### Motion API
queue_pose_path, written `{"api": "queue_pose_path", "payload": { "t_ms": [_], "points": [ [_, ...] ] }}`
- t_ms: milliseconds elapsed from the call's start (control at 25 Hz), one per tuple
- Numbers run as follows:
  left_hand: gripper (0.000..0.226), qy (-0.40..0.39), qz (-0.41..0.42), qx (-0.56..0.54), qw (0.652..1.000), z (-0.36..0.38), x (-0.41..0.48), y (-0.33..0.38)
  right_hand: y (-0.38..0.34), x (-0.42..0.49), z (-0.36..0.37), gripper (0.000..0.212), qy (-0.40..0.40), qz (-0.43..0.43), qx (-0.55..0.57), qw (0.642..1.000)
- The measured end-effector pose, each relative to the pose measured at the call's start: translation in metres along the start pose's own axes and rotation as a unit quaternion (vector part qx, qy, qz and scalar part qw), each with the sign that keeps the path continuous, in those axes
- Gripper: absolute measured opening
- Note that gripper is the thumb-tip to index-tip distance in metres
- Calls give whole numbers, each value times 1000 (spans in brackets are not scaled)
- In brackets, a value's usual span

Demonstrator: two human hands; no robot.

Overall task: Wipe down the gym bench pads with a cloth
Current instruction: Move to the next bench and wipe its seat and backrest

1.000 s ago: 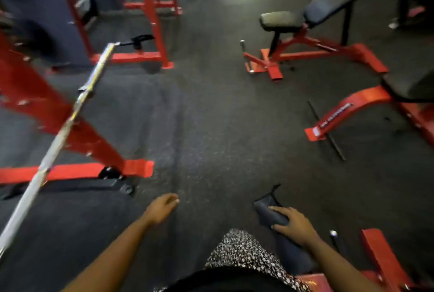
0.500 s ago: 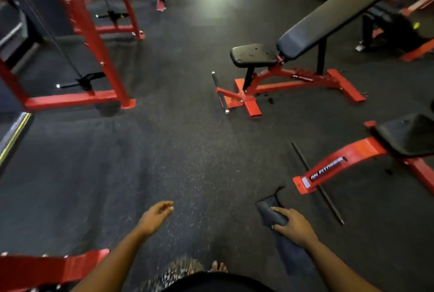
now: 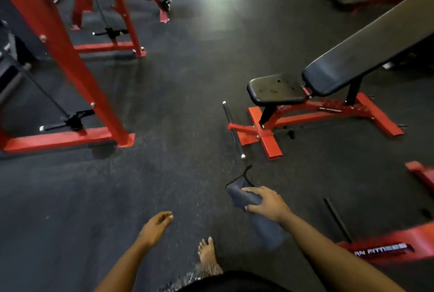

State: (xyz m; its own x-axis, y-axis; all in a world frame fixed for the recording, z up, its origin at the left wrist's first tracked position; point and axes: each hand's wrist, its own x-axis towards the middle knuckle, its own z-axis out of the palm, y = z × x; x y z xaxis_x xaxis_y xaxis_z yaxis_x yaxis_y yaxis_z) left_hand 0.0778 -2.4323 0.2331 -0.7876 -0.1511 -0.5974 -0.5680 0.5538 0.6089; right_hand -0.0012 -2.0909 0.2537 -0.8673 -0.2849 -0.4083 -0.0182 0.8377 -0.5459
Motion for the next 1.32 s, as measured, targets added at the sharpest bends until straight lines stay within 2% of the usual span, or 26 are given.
{"api": "queue_pose_path", "payload": {
  "t_ms": [120,280,400,480,560,680,920,1080,1320],
  "points": [
    [32,-24,58,18,998,-37,90,82,-3,68,-45,78,33,19,21,999],
    [32,-53,106,50,992,-64,196,189,15,129,-96,61,76,94,26,992],
    [33,-73,158,89,981,-72,287,290,39,192,-135,61,118,133,56,983],
    [34,-90,181,107,974,-74,342,351,53,241,-163,70,136,151,83,976],
    [34,-96,187,114,971,-81,382,399,55,284,-193,76,146,165,92,971],
    [34,-110,196,140,964,-97,449,468,53,361,-244,62,176,188,102,961],
    [34,-174,212,129,953,-99,572,571,58,471,-324,59,233,232,135,935],
    [38,-239,239,124,933,-73,665,638,68,523,-347,58,292,320,180,883],
    [45,-349,223,174,893,3,763,694,72,588,-363,57,373,495,278,734]
  ]
}}
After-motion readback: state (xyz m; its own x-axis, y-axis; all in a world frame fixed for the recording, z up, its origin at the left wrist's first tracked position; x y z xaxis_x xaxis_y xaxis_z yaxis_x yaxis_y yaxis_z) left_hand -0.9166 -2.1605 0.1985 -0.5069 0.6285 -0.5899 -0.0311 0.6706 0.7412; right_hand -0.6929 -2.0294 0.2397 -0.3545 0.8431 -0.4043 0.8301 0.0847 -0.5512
